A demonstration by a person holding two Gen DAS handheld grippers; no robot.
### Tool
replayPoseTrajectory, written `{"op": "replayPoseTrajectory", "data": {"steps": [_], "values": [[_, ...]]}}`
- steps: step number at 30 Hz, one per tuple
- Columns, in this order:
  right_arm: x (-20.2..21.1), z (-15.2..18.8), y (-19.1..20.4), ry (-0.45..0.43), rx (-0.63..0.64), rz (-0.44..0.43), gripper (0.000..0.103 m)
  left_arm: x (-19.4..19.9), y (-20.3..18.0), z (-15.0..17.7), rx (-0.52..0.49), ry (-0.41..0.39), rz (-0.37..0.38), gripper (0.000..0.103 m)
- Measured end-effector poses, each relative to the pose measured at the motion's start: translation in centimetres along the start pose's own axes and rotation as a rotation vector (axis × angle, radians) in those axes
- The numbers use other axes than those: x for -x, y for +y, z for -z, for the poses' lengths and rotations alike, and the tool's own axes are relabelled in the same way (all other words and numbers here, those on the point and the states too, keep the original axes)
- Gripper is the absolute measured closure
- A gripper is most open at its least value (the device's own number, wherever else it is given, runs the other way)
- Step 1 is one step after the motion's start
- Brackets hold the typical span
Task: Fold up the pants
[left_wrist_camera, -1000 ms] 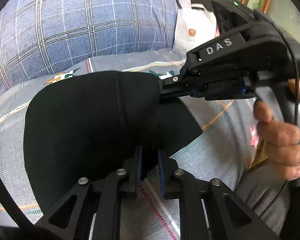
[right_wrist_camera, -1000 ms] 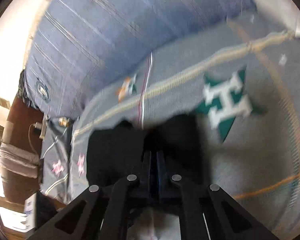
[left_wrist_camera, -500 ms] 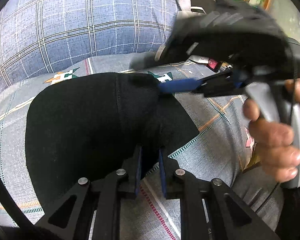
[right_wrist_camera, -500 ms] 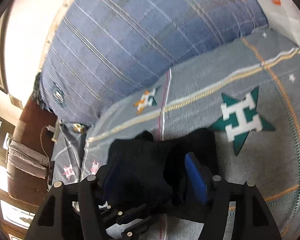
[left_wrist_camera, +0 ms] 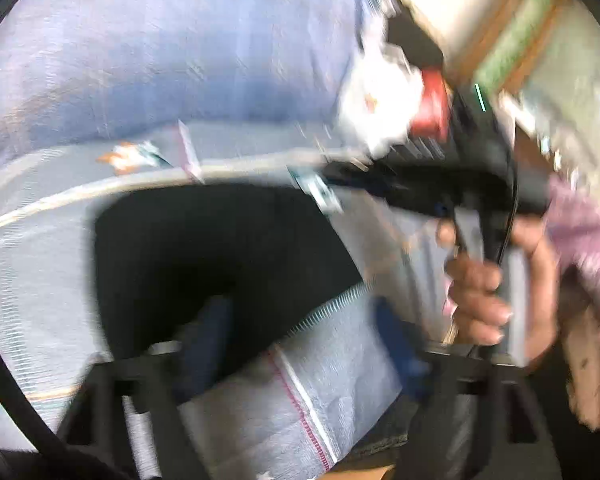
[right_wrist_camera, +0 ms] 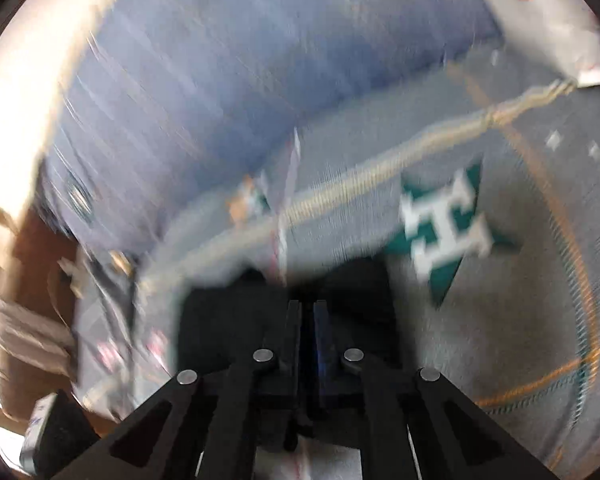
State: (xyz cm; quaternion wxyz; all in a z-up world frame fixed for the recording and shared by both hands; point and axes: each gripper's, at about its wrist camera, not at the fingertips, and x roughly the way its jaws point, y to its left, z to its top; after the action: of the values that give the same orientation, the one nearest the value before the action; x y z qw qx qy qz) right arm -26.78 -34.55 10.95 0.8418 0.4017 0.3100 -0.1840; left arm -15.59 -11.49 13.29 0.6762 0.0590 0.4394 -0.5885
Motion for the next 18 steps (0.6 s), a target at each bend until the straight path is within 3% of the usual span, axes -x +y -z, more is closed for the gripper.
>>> {"op": "replayPoseTrajectory", "data": {"steps": [2, 3, 4, 6, 9, 11, 14, 15, 17, 18], "values": [[0.9, -0.2, -0.7, -0.037, -0.040, -0.035, 0.051, 1.6, 2.6, -1.1, 0.074, -0.013, -0.042, 0.014], [1.0, -0.2, -1.0, -0.047, -0.059, -0.030, 0.011, 1.8, 4.3, -1.5, 0.124, -0.005, -0.041, 0.014], [1.4, -0.2, -1.4, -0.070, -0.075, -0.016, 0.005, 1.8, 5.6, -1.8, 0.166, 0.004, -0.046, 0.014], [1.3, -0.1, -1.7, -0.056, -0.066, 0.017, 0.005, 1.1, 9.0, -1.9, 0.269, 0.035, -0.069, 0.014], [-1.1, 0.5, -2.5, 0.076, -0.074, 0.073, 0.005, -1.2, 12.6, -0.6, 0.405, 0.096, 0.003, 0.014], [-2.8, 1.0, -2.5, 0.158, -0.053, 0.113, 0.007, -2.5, 13.3, 0.3, 0.446, 0.123, 0.019, 0.014], [-3.9, 1.4, -2.2, 0.204, -0.012, 0.111, 0.009, -3.8, 13.4, 1.3, 0.483, 0.126, -0.014, 0.014], [-4.1, 1.5, -2.0, 0.214, -0.001, 0.113, 0.012, -3.7, 12.9, 1.1, 0.469, 0.115, -0.014, 0.014], [-4.9, 1.7, -1.7, 0.246, 0.018, 0.121, 0.026, -3.8, 12.3, 0.8, 0.440, 0.113, -0.003, 0.033], [-5.5, 1.9, -1.6, 0.268, 0.031, 0.142, 0.040, -4.0, 11.9, 0.7, 0.440, 0.117, 0.013, 0.038]]}}
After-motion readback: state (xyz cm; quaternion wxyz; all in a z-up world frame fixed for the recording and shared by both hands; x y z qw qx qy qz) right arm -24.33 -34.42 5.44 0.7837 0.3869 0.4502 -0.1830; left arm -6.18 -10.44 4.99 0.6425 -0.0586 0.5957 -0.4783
